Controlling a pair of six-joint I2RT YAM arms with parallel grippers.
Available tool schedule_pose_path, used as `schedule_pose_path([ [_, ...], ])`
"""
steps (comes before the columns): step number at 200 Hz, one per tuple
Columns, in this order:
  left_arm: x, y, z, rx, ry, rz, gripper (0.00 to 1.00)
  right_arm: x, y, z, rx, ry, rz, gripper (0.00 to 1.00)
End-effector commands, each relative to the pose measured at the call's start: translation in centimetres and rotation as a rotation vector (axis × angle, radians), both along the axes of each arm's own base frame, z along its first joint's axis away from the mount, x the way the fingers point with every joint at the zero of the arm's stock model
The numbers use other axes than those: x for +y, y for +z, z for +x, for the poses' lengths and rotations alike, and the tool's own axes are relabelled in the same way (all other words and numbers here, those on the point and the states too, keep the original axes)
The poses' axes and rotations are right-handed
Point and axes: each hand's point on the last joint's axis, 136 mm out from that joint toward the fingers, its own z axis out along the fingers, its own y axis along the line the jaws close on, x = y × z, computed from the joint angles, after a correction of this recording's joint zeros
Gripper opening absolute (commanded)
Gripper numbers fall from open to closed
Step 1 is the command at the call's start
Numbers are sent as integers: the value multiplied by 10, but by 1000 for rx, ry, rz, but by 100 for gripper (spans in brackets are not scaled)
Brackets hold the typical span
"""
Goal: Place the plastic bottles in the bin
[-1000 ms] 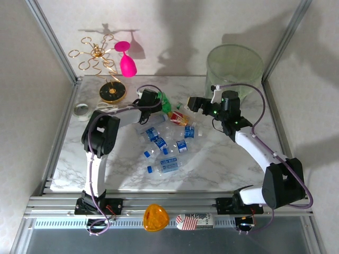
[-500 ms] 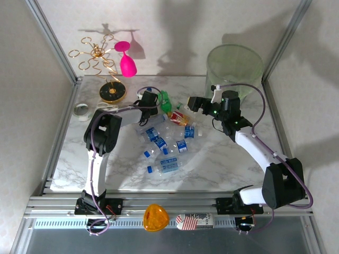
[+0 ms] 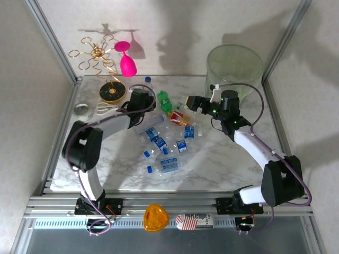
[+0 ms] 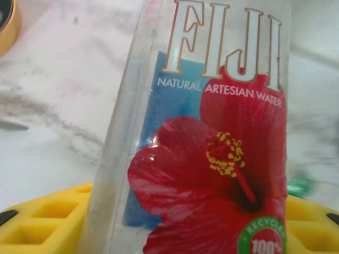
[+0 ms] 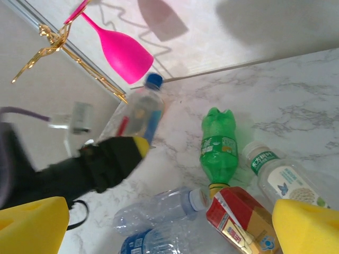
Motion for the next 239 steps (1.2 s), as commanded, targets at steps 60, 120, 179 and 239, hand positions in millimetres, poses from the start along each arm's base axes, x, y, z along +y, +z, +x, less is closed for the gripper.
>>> schedule_pose_path([
  [60, -65, 99, -77, -370, -338, -258, 44, 47, 34, -7, -67, 181, 133, 98],
  [120, -95, 101, -112, -405, -433, -273, 44, 79, 42, -16, -86, 279, 172, 97],
  [179, -122, 94, -128, -399, -498, -224, 45, 96, 38, -21, -64, 327, 202, 95],
  [239, -133, 93, -134, -407, -507, -168, 49, 101, 29, -19, -41, 333, 191, 69],
])
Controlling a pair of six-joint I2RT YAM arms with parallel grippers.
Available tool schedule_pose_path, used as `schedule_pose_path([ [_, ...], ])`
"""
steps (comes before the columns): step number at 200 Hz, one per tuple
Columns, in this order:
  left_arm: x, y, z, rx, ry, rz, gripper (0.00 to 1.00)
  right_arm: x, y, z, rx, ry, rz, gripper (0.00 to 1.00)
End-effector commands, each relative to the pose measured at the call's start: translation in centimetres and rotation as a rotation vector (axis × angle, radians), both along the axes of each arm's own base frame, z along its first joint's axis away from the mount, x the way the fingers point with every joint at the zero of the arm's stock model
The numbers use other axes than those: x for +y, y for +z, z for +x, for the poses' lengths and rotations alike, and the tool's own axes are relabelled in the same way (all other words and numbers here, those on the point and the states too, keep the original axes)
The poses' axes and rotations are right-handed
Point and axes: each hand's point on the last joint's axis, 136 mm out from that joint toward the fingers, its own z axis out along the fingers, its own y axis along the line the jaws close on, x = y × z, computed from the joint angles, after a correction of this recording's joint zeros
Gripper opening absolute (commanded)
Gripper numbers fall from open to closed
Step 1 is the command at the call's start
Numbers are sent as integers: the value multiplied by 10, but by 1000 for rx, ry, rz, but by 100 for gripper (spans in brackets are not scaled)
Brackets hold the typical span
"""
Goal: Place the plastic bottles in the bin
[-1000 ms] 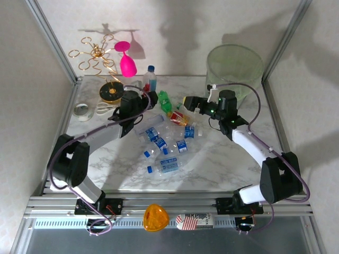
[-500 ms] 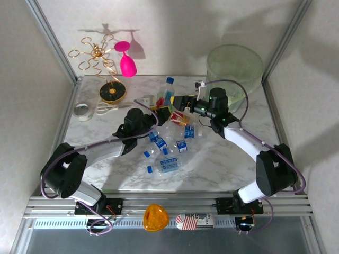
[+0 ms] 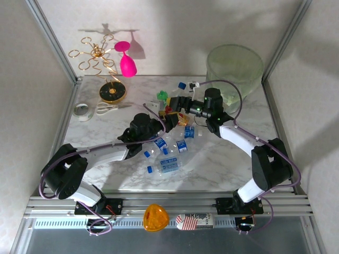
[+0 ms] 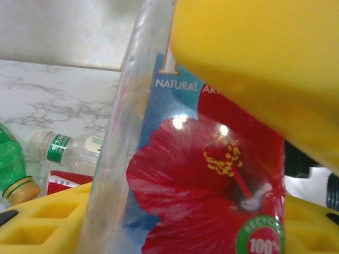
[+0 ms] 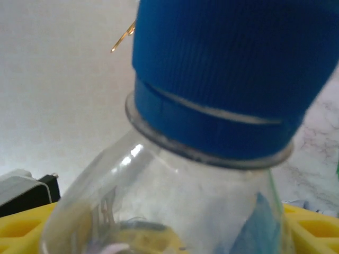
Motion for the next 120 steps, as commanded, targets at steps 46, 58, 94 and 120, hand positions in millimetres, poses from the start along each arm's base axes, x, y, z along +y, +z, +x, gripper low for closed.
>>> schedule_pose_path([
  [46, -2, 15, -1, -73, 31, 41, 66, 5, 14, 3, -41, 4, 11, 53],
  [58, 3, 17, 0, -78, 54, 37, 79, 3, 13, 6, -43, -13, -2, 51],
  [94, 35, 22, 2, -93, 203, 29, 100, -5, 19, 16, -80, -80, -78, 51],
  [120, 76, 25, 3, -111, 390, 32, 100, -17, 30, 31, -133, -162, -168, 51],
])
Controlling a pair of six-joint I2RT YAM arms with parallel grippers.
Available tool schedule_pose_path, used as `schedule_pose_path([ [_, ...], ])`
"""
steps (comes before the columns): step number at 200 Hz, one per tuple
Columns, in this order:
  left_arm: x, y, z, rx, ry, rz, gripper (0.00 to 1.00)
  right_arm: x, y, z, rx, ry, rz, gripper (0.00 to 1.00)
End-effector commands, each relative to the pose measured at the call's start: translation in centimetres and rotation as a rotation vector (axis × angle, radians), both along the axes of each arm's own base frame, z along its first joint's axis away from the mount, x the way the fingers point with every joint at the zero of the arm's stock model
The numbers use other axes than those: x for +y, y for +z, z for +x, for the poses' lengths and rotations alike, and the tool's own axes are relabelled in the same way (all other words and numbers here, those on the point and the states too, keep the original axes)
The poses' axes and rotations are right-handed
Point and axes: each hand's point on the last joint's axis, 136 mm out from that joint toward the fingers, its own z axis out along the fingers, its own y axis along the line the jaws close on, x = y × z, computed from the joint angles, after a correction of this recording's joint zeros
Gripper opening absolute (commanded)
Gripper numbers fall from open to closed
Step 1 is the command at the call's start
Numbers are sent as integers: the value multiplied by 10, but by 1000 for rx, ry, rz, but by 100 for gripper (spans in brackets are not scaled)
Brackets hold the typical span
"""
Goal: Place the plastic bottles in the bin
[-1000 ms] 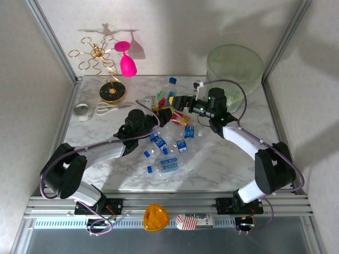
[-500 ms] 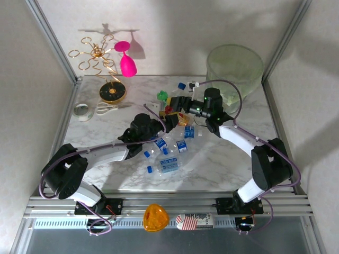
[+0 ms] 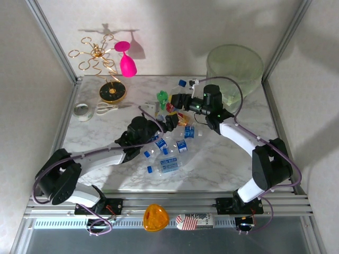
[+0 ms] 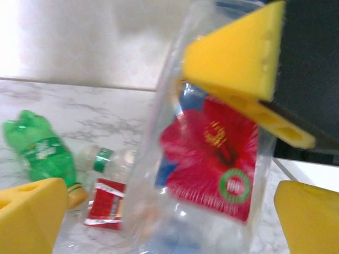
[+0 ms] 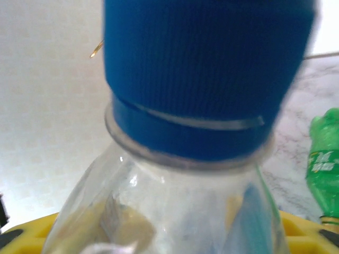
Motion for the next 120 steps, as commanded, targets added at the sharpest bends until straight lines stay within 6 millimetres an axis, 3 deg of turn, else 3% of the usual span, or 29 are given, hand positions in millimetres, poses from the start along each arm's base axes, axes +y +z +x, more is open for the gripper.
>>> schedule_pose_path([
  [1, 44, 15, 2, -49, 211, -21, 100, -12, 26, 15, -105, -87, -89, 51],
  [21, 79, 13, 2, -46, 365, -37, 100, -27, 43, 30, -157, -164, -163, 51],
  [59, 127, -7, 9, 42, 544, -64, 100, -69, 100, 60, -281, -314, -223, 51],
  [98, 178, -49, 19, 202, 695, -178, 100, -147, 151, 106, -349, -575, -278, 50],
  [120, 192, -64, 21, 253, 711, -223, 99, -186, 167, 124, -360, -693, -293, 50],
])
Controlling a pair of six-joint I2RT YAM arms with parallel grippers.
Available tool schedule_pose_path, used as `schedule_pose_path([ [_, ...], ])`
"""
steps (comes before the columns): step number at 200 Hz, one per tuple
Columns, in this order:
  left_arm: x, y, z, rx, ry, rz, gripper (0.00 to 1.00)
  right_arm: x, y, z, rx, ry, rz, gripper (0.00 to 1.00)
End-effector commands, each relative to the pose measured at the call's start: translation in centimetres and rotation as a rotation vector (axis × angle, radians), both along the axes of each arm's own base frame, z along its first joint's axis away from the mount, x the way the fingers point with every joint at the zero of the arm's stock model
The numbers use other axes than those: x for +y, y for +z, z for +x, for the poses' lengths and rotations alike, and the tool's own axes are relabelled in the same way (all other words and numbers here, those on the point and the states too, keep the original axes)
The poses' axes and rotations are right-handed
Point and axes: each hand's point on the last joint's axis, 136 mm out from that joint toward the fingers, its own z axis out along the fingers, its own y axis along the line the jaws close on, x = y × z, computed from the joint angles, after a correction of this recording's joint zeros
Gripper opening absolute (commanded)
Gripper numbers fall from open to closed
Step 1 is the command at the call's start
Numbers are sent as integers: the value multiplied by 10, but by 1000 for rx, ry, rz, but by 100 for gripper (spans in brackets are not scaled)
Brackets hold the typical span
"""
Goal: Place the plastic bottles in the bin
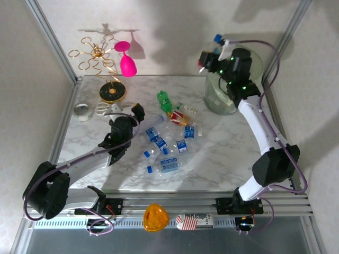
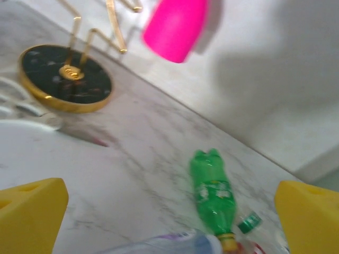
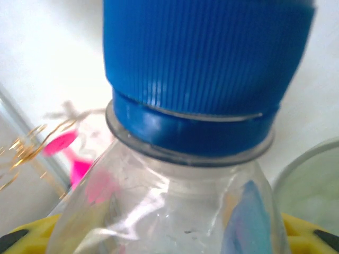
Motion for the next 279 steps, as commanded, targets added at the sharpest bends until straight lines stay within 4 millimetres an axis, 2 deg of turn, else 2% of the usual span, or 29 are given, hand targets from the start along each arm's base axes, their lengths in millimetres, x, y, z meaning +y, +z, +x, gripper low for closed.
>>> schedule_pose_path([
  [1, 18, -27, -3, 73, 53, -99, 100, -45, 9, 21, -7, -164, -44, 50],
  [23, 22, -31, -3, 72, 53, -131, 100, -77, 9, 35, -13, -291, -70, 50],
  [35, 22, -32, -3, 74, 50, -141, 99, -93, 0, 42, 6, -348, -90, 50],
  [54, 20, -34, -2, 77, 41, -153, 100, -110, -29, 56, 74, -389, -108, 50],
  [78, 16, -34, 2, 81, 22, -162, 100, -121, -69, 73, 171, -401, -132, 51],
  [106, 13, -32, 2, 80, 6, -167, 100, -125, -116, 88, 302, -386, -189, 53],
  [127, 13, -33, 1, 86, 5, -159, 100, -131, -138, 95, 378, -397, -248, 56],
  [146, 13, -34, 0, 90, 4, -159, 100, -130, -144, 98, 403, -393, -267, 65],
  [172, 11, -33, 1, 85, -5, -174, 100, -132, -137, 97, 388, -406, -260, 88],
  [180, 10, -32, 1, 82, -7, -177, 100, -134, -131, 95, 376, -412, -256, 98],
  [208, 10, -32, 1, 86, -9, -174, 100, -135, -100, 85, 315, -421, -239, 99],
  [234, 9, -32, 1, 85, -15, -177, 100, -130, -59, 63, 223, -406, -205, 99],
  [254, 7, -33, 3, 81, -24, -188, 100, -118, -33, 40, 147, -347, -164, 99],
  [279, 0, -35, 6, 83, -51, -201, 100, -94, -8, 5, 51, -231, -102, 99],
])
